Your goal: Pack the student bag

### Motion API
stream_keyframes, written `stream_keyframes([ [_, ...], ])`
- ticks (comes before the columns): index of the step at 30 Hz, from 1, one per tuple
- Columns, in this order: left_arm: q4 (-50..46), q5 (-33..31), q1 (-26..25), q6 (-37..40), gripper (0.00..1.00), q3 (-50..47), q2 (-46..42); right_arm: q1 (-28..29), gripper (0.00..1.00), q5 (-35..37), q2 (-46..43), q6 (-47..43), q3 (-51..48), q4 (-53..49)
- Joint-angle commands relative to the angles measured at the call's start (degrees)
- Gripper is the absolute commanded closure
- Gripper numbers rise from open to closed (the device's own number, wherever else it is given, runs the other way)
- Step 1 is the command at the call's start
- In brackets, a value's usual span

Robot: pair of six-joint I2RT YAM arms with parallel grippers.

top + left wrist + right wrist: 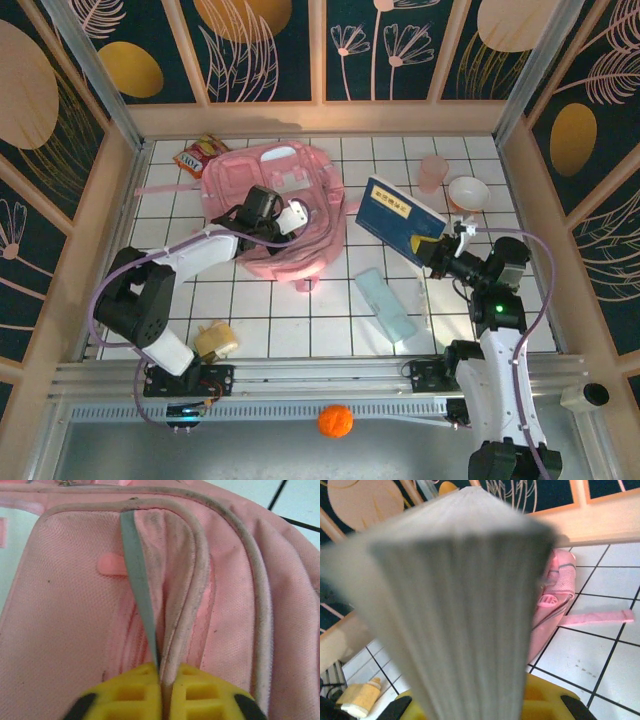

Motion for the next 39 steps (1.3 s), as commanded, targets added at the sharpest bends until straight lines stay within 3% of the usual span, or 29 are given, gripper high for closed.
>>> stream_keyframes([
  [1,2.91,1.17,0.54,-4.79,1.0,2.7,-7.2,0.36,1.0,4.48,-0.92,7.34,-0.62,0.85],
  [7,2.55,6.74,0.5,-17.02,1.0,7.0,-12.68,0.58,1.0,14.83,0.66,22.47,1.8,-4.33],
  [13,5.39,7.47,0.54,-29.17,1.0,11.03,-13.05,4.06,1.0,16.54,2.57,33.85,4.33,-6.69],
  [17,5.99,4.82,0.6,-33.27,1.0,13.81,-11.65,12.85,1.0,17.51,3.2,45.17,0.74,0.02],
  [24,6.64,3.8,0.57,-37.59,1.0,16.65,-9.62,32.94,1.0,37.96,6.19,60.37,-3.82,13.09],
  [31,7.75,4.88,0.58,-38.92,1.0,16.48,-9.42,46.2,1.0,53.66,22.16,68.68,-4.02,34.04],
  [39,8.78,5.87,0.58,-39.05,1.0,16.63,-9.84,52.68,1.0,63.13,46.16,73.21,2.86,51.39],
])
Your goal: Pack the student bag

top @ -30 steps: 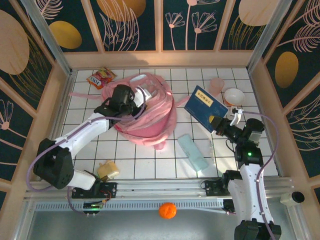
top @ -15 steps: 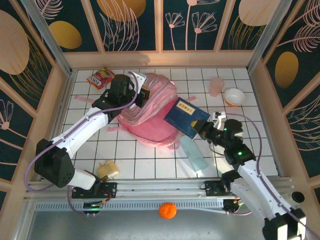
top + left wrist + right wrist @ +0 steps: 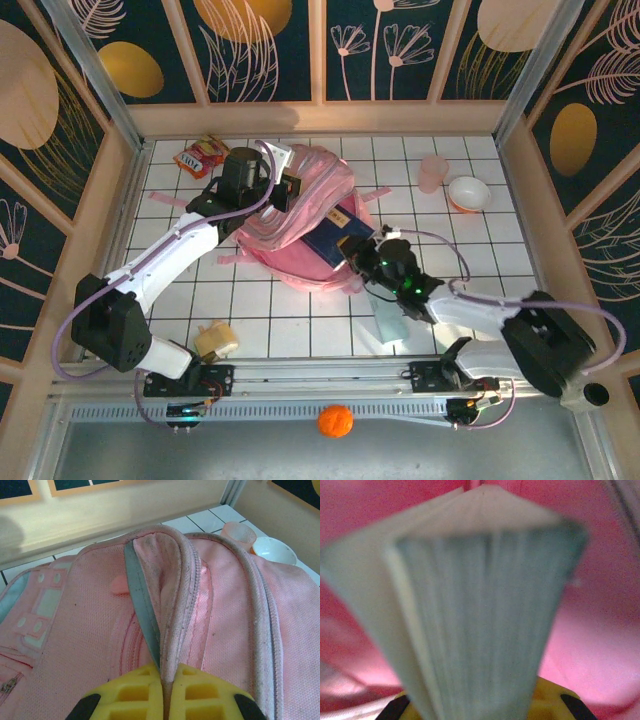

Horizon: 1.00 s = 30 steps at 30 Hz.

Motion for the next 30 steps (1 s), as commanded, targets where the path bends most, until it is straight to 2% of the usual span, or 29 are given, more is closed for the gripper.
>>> stream_keyframes([
  [1,8.92,2.26,0.1,-1.3,1.0,3.45,-1.65,1.25,1.0,8.1,7.07,3.53,4.61,15.66],
  [6,9.93,2.73,0.09,-1.41,1.0,3.14,-1.99,1.31,1.0,6.85,20.11,3.01,12.19,21.71],
  [10,10.45,3.64,0.08,-1.91,1.0,3.18,-2.13,1.29,1.0,7.9,30.23,7.49,16.62,27.13],
  [15,11.17,4.74,0.08,-2.09,1.0,3.12,-2.46,1.19,1.0,9.05,38.86,8.46,26.31,22.72],
  [21,12.4,5.73,0.12,-2.97,1.0,3.1,-2.52,-0.47,0.99,7.15,47.65,10.17,35.41,17.24],
  [23,12.42,5.34,0.1,-3.14,1.0,3.1,-2.36,-0.67,0.92,6.77,47.89,10.55,36.35,13.03],
  [27,11.74,3.56,0.08,-2.55,1.0,2.79,-1.55,-0.76,0.67,6.67,45.41,10.68,33.69,7.76],
  [30,11.19,2.16,0.08,-2.3,1.0,2.48,-1.13,-1.06,0.39,5.7,42.46,9.07,29.38,8.91],
])
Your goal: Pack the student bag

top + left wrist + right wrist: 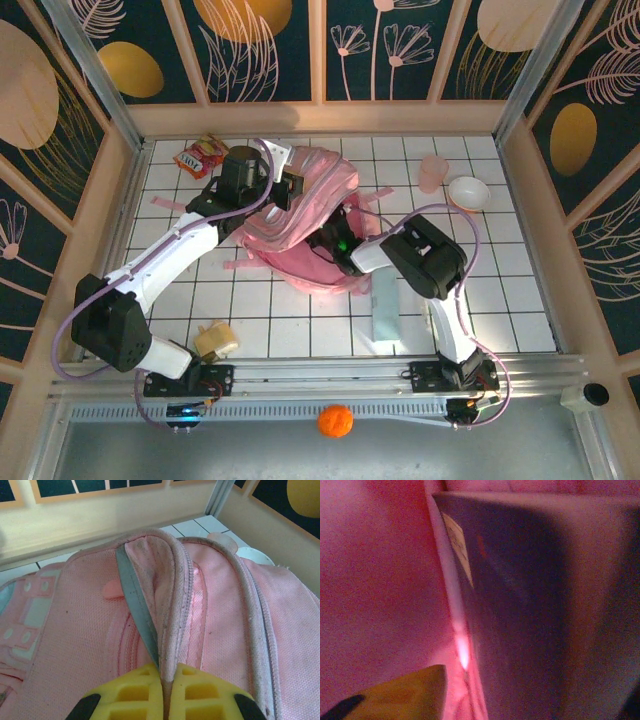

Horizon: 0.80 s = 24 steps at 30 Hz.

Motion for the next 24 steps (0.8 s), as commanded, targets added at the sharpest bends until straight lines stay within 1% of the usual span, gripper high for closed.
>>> stream_keyframes([
  [1,9.12,-1.32,0.12,-0.24,1.0,2.23,-1.11,-0.46,0.33,0.13,-4.86,-2.19,-5.52,-2.76],
  [6,8.65,-3.54,0.16,-0.16,1.0,0.57,-1.44,-0.46,0.31,0.71,-13.84,-4.31,-14.78,-2.25],
  [12,7.92,-6.16,0.55,1.08,1.0,-0.57,-1.96,0.2,0.32,-0.44,-26.3,-7.69,-22.42,-8.36],
  [15,7.06,-7.15,0.56,2.39,1.0,-0.97,-2.06,0.42,0.32,0.44,-34.02,-9.32,-25.83,-13.63],
  [19,7.19,-8.2,0.62,4.12,1.0,-3.07,-2.09,0.04,0.33,2.48,-46.34,-12.05,-28.49,-23.86],
  [22,7.74,-7.32,0.6,5.7,1.0,-5.59,-1.85,-0.91,0.33,4.39,-55.42,-14.65,-29.0,-32.48],
  [24,8.77,-5.73,0.56,6.86,1.0,-7.89,-1.21,-2.52,0.33,4.15,-60.01,-17.25,-28.46,-37.56],
])
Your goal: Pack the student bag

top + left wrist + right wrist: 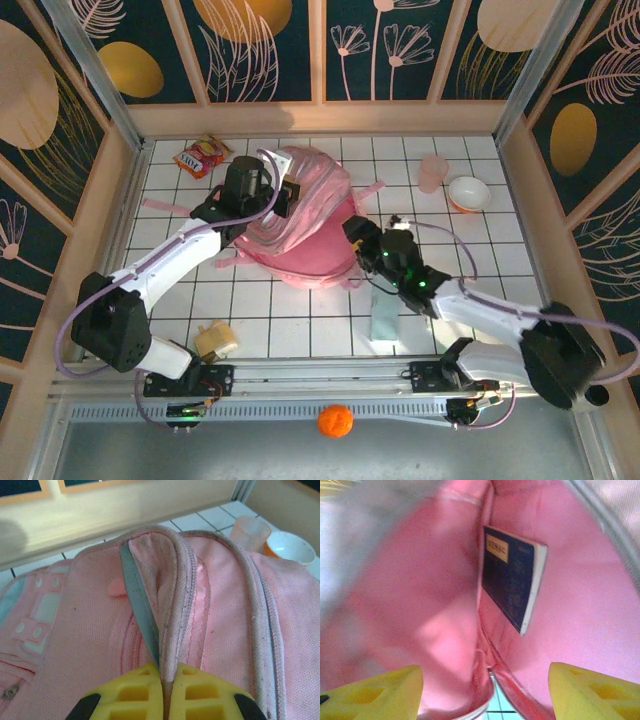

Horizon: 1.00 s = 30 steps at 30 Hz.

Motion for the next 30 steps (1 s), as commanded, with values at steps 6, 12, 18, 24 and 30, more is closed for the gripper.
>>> stream_keyframes([
  [6,6.92,2.83,-1.16,6.87,1.0,-9.19,4.02,-6.31,0.32,-0.17,-11.06,-15.92,4.66,-22.84],
  [12,10.02,2.57,-4.05,6.28,1.0,-13.37,9.93,-7.19,0.32,-0.92,-11.29,-22.89,7.36,-25.03],
  [18,9.86,4.16,-2.91,-0.54,0.71,-10.2,6.97,-4.22,0.32,1.13,-10.6,-42.23,10.52,-25.04],
  [24,7.78,9.78,5.06,-8.95,0.38,-7.89,-0.8,-1.41,0.31,-6.74,-6.27,-74.24,18.1,-30.18],
  [30,5.53,12.23,12.66,-13.54,0.29,-11.47,-7.7,6.01,0.35,-9.13,7.2,-100.63,27.48,-40.56],
])
